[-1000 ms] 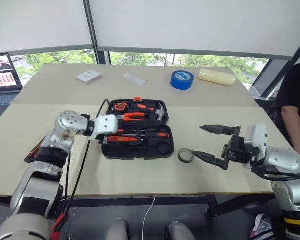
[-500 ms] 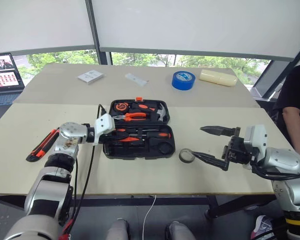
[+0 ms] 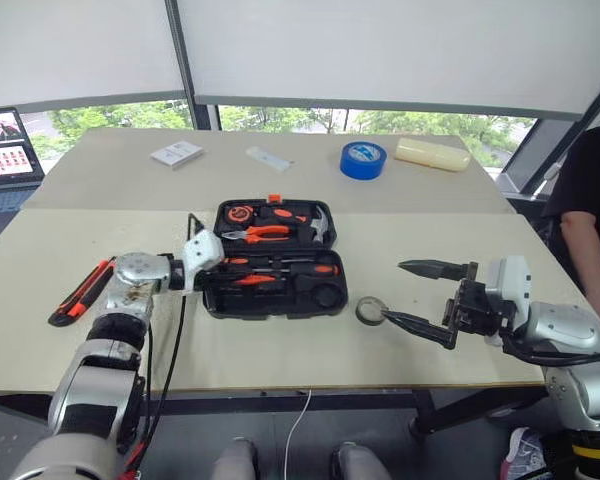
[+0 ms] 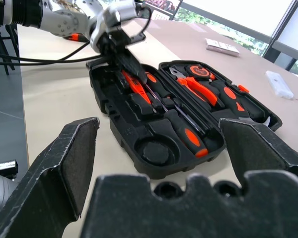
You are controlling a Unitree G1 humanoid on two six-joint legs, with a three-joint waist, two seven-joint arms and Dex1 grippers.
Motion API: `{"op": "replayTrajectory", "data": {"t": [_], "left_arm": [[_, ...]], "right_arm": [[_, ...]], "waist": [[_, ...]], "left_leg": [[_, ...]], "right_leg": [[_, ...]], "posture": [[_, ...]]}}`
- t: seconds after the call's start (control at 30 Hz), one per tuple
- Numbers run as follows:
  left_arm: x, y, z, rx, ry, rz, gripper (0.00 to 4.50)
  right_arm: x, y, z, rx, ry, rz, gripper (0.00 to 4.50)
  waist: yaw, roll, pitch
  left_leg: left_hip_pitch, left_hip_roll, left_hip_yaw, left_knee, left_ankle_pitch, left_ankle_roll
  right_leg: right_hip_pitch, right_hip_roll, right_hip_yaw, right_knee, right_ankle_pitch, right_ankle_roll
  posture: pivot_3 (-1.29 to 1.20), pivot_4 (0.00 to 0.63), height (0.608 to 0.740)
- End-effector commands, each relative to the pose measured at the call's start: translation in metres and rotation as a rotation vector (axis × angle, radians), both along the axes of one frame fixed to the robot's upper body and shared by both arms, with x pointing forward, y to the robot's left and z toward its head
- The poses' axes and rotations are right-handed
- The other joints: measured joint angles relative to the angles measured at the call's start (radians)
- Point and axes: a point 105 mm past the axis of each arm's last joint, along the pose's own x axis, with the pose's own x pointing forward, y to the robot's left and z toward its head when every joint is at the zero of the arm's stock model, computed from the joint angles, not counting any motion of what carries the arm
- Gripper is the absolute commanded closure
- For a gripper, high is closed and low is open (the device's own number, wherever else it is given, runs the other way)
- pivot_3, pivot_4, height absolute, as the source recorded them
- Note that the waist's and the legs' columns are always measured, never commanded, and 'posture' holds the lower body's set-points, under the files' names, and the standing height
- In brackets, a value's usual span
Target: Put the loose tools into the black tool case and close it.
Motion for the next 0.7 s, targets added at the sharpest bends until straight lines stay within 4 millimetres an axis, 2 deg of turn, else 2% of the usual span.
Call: {"op": "replayTrajectory", "data": {"t": [0.03,0.07,0.13,0.17,0.3,0.33,0.37,0.4,0.43,0.53,0.6,0.7], "left_arm": [[-0.031,0.050,0.039,-0.088,-0.044,0.097,3.81],[-0.043,0.061,0.036,-0.088,-0.017,0.136,3.53],[-0.066,0.087,0.024,-0.085,0.021,0.250,2.61],[-0.076,0.101,0.020,-0.092,0.026,0.332,2.35],[-0.116,0.147,0.005,-0.154,0.023,0.622,0.88],[-0.126,0.156,0.001,-0.169,0.026,0.686,0.66],[-0.142,0.169,-0.007,-0.188,0.026,0.781,0.20],[-0.157,0.181,-0.014,-0.209,0.031,0.872,0.06],[-0.171,0.191,-0.020,-0.225,0.036,0.949,0.06],[-0.206,0.218,-0.035,-0.233,0.082,1.176,0.06],[-0.218,0.226,-0.041,-0.253,0.129,1.248,0.06],[-0.214,0.229,-0.038,-0.306,0.201,1.248,0.06]], "right_arm": [[-0.003,-0.009,0.012,0.033,-0.067,-0.005,0.00],[-0.004,-0.009,0.011,0.042,-0.062,0.002,0.00],[-0.005,-0.006,0.009,0.079,-0.037,0.024,0.00],[-0.006,-0.002,0.008,0.089,-0.039,0.038,0.00],[-0.009,0.014,0.004,0.130,-0.044,0.083,0.00],[-0.010,0.017,0.003,0.140,-0.050,0.092,0.00],[-0.010,0.023,0.004,0.164,-0.068,0.101,0.00],[-0.012,0.028,0.005,0.182,-0.077,0.114,0.00],[-0.013,0.032,0.005,0.188,-0.090,0.127,0.00],[-0.015,0.037,0.000,0.201,-0.071,0.144,0.00],[-0.016,0.039,-0.003,0.199,-0.048,0.149,0.00],[-0.018,0.040,-0.004,0.190,-0.050,0.158,0.00]], "waist": [[-0.010,0.001,0.000],[-0.018,0.002,-0.001],[-0.024,0.005,-0.003],[-0.024,0.005,-0.003],[-0.014,0.002,-0.002],[-0.010,0.001,-0.002],[-0.008,0.001,-0.002],[-0.008,0.001,-0.003],[-0.009,0.001,-0.003],[-0.005,0.000,-0.004],[0.003,-0.003,-0.005],[0.017,-0.005,-0.007]], "left_leg": [[0.000,0.000,0.000,-0.001,0.000,0.000],[0.001,0.000,0.000,-0.001,0.000,0.000],[0.006,-0.001,0.003,-0.004,-0.002,0.001],[0.006,-0.001,0.003,-0.004,-0.002,0.001],[0.006,0.001,0.003,-0.003,-0.002,0.001],[0.006,0.001,0.003,-0.003,-0.002,0.001],[0.006,0.001,0.003,-0.003,-0.002,0.001],[0.006,0.001,0.003,-0.002,-0.003,-0.001],[0.007,0.001,0.004,-0.002,-0.005,-0.004],[0.007,0.001,0.005,-0.002,-0.007,-0.007],[0.007,0.001,0.004,-0.002,-0.007,-0.007],[0.008,0.001,0.003,-0.002,-0.008,-0.009]], "right_leg": [[0.001,0.000,0.000,0.000,0.000,-0.001],[0.001,-0.001,0.000,0.000,0.001,-0.002],[0.003,-0.002,0.003,-0.001,0.000,-0.002],[0.004,-0.002,0.004,-0.001,0.000,-0.001],[0.002,-0.001,0.002,0.001,-0.001,-0.003],[0.002,-0.002,0.002,0.000,-0.002,-0.002],[0.002,-0.002,0.001,0.000,-0.003,0.000],[0.002,-0.003,0.001,0.000,-0.005,-0.001],[0.002,-0.004,0.001,-0.001,-0.007,-0.006],[0.002,-0.005,0.001,-0.001,-0.007,-0.006],[0.000,-0.005,-0.001,-0.001,-0.007,-0.006],[0.000,-0.006,-0.005,-0.001,-0.008,-0.008]], "posture": [[0.00,0.150,0.740],[0.00,0.150,0.740],[0.00,0.150,0.740],[0.00,0.150,0.740],[0.00,0.150,0.740],[0.00,0.150,0.740],[0.00,0.150,0.740],[0.00,0.150,0.740],[0.00,0.150,0.740],[0.00,0.150,0.740],[0.00,0.150,0.740],[0.00,0.150,0.740]]}}
